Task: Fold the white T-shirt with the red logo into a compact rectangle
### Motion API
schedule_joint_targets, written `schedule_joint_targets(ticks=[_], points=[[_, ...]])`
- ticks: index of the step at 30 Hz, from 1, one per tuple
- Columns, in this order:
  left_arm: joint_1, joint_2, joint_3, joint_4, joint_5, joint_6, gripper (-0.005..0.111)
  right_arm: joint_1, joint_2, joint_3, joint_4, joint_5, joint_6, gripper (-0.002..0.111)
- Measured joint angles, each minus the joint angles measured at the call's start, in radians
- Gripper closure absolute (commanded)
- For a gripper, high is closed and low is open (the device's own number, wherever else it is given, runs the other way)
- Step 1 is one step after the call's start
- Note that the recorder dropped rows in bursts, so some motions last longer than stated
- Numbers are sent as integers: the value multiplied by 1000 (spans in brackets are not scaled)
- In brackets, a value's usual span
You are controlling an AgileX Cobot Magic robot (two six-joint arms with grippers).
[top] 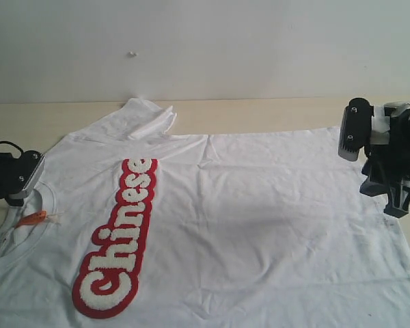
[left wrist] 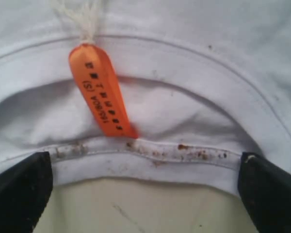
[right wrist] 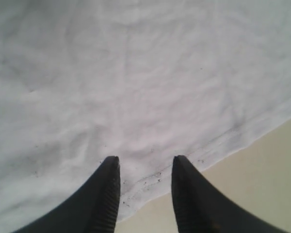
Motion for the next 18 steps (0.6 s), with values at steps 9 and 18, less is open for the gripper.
schedule_joint_targets(ticks=[9,18], points=[[0,0,0,0,0,0,2,0,0,0,-17,5,-50,76],[0,0,0,0,0,0,2,0,0,0,-17,46,-50,76]])
